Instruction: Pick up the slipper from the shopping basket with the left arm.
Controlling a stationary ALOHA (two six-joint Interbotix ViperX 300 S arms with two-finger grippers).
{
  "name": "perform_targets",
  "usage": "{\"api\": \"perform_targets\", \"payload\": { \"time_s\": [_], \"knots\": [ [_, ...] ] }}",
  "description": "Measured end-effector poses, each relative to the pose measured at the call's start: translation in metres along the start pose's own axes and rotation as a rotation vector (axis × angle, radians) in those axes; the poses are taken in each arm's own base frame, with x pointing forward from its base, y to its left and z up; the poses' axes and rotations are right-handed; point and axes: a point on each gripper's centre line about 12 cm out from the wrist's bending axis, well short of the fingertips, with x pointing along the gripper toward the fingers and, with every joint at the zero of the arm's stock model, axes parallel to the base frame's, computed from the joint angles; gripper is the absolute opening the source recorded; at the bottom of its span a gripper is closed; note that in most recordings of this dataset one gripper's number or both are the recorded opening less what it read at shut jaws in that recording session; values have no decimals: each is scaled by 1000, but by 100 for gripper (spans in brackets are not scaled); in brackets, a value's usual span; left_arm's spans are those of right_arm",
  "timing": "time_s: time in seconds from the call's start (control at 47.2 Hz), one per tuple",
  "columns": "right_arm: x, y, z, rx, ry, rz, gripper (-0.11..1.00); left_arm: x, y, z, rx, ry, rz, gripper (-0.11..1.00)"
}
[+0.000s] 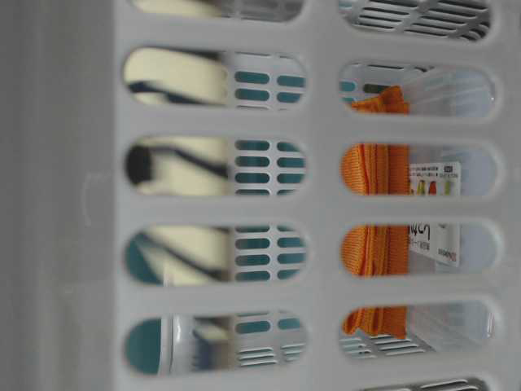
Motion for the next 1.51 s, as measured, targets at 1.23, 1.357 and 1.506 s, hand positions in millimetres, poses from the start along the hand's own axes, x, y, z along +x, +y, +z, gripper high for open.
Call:
{"api": "perform_targets", "payload": {
  "time_s": [1.23,1.357,1.506],
  "knots": [
    [-3,0,1,0,-3,1,0,-21,7,9,-39,41,11,6],
    [-3,0,1,2,-3,1,0,-21,7,9,-39,43,11,6],
    [-3,0,1,2,-3,1,0,-21,7,9,-40,43,11,6]
  ]
}}
